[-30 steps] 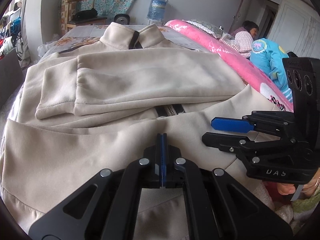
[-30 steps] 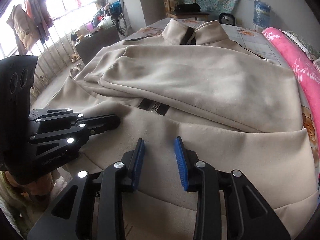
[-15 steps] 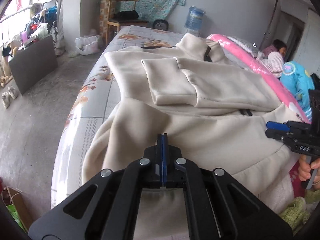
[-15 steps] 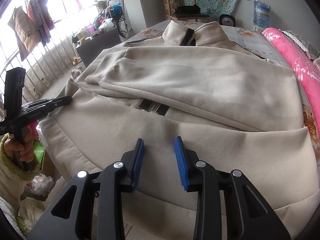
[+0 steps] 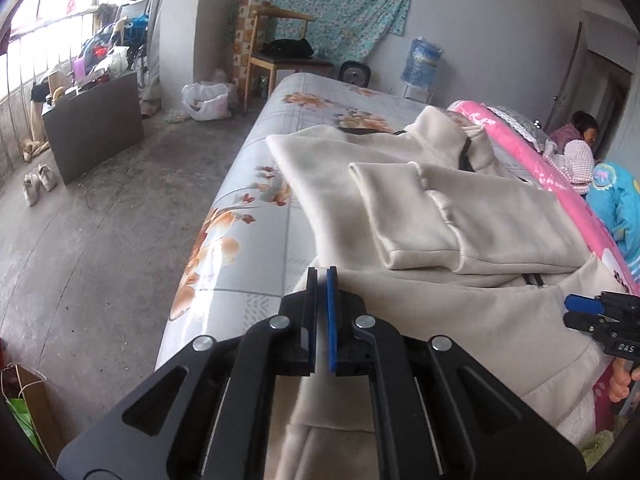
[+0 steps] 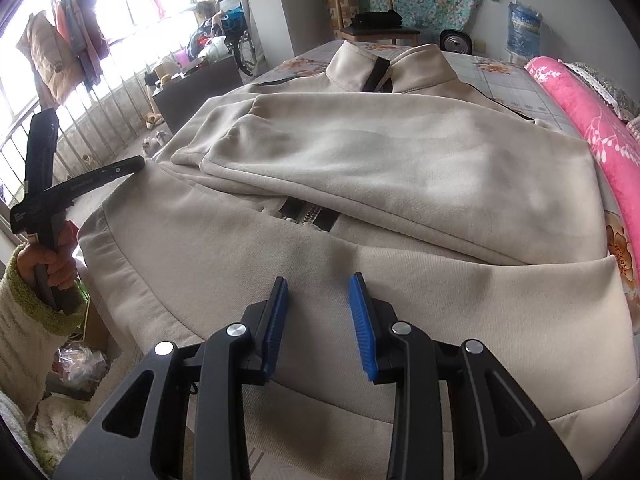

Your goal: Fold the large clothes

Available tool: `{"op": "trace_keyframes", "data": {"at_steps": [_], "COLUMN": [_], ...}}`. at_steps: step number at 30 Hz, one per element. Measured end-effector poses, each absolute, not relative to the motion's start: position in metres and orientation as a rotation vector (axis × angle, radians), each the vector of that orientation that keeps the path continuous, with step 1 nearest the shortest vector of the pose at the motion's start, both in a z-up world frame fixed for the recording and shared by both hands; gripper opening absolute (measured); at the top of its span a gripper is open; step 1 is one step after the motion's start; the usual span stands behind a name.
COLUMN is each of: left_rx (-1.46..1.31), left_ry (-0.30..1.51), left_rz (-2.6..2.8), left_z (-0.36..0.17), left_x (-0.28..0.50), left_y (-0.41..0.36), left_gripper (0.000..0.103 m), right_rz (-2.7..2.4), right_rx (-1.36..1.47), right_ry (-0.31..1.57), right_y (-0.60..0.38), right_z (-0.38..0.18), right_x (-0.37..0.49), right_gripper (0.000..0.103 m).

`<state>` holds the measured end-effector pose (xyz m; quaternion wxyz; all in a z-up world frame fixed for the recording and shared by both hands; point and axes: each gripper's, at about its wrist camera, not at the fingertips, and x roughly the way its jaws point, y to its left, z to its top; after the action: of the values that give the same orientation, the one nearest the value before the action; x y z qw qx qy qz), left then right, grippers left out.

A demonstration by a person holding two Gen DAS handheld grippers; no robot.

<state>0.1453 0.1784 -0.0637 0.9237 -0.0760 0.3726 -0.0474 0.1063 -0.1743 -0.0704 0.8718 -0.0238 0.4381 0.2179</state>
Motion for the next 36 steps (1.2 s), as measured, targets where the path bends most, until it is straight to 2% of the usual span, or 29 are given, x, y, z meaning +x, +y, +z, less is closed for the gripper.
{"op": "trace_keyframes", "data": {"at_steps": [2,4,10,18,25,29,31,33,36], "left_rx": [-0.205,-0.245,-0.365,-0.293,-0.250,-0.229,-0.205,-0.201,-0.196], "left_ry": [0.773,0.768,0.732,0.924,0.922,0.915,0.896,0.862,0.819], "left_rz": [-0.070,-0.029,-0.171,-0.334,-0.196,-0.182,-0.179,-0.198,-0.247], "left_z": [-0.064,-0.056,-0.032,-0.067,-0.074,-0.067,-0.057,-0.046,-0.032], "left_x": [0.147,0.142,0.099,0.060,0.049,0.054,0.055,0.054,0.058], "left_y": [0.193,0.208,0.216,0.167,0.200,0.201,0.194,0.187,0.170], "left_gripper": [0.024,0.021,0.021,0.021,0.002,0.002,0.005,0.016,0.018], "right_rz": [0.458,0.460,0.460,0.460,0.462,0.464,0.464,0.463,0.465], "right_rx": [-0.049,-0.049,-0.049,-0.050,-0.049,-0.051,-0.049,-0.049,-0.035], "right_ry": [0.916,0.916,0.916,0.916,0.913,0.914,0.914,0.913,0.921], "right_y": [-0.175,-0.174,-0.174,-0.174,-0.174,-0.174,-0.174,-0.174,-0.174], "right_z": [-0.070,-0.070,-0.071,-0.071,-0.070,-0.070,-0.070,-0.070,-0.069], "right_x": [0.106,0.107,0.107,0.107,0.107,0.107,0.107,0.107,0.108], "right_gripper": [0.031,0.031,0.031,0.031,0.032,0.031,0.032,0.032,0.032]}}
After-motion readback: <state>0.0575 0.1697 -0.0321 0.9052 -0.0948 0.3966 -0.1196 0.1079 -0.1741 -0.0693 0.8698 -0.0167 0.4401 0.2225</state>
